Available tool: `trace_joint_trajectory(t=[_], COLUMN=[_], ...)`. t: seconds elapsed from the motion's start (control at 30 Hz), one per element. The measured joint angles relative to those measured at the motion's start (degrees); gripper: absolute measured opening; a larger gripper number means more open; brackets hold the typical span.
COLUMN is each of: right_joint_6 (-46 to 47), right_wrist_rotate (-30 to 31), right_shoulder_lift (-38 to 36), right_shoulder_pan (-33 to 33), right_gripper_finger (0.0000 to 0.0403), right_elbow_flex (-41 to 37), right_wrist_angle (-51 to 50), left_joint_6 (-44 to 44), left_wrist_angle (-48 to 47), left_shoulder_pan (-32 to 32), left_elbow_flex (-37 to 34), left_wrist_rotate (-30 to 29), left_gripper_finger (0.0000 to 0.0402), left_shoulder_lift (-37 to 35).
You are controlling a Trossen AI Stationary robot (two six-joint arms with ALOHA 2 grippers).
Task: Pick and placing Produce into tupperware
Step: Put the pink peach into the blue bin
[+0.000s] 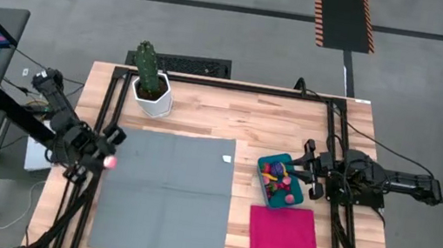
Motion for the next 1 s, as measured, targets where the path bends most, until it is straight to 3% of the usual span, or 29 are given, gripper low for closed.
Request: trace_joint_trajectory(t=[0.13, 0.33, 0.5, 0.57, 1.0], right_joint_6=[0.0, 0.0, 0.0, 0.0, 0.0], right_wrist_rotate=[0.0, 0.0, 0.0, 0.0, 0.0], right_shoulder_lift=[0.0, 0.0, 0.0, 0.0, 0.0], right_shoulder_pan=[0.0, 0.0, 0.0, 0.0, 0.0], right_gripper_finger=[0.0139, 0.0137, 0.0139, 0.0138, 0.0137], right_elbow_flex=[0.0, 0.0, 0.0, 0.0, 0.0], right_wrist_angle=[0.0, 0.0, 0.0, 0.0, 0.0], left_joint_6=[-2.0, 2.2, 2.9, 0.3, -24.9], left_wrist_angle=[6.0, 5.5, 4.2, 0.9, -21.3], left_shoulder_pan=[1.8, 3.3, 6.9, 9.4, 28.0], left_elbow_flex=[-3.0, -2.9, -2.9, -2.9, -2.9], left_wrist_rotate=[-3.1, -5.9, -15.5, -19.3, -19.0], left_gripper_finger=[0.0068, 0.0068, 0.0068, 0.0068, 0.0068], left_shoulder_lift=[-3.8, -4.9, -4.9, -4.8, -4.1])
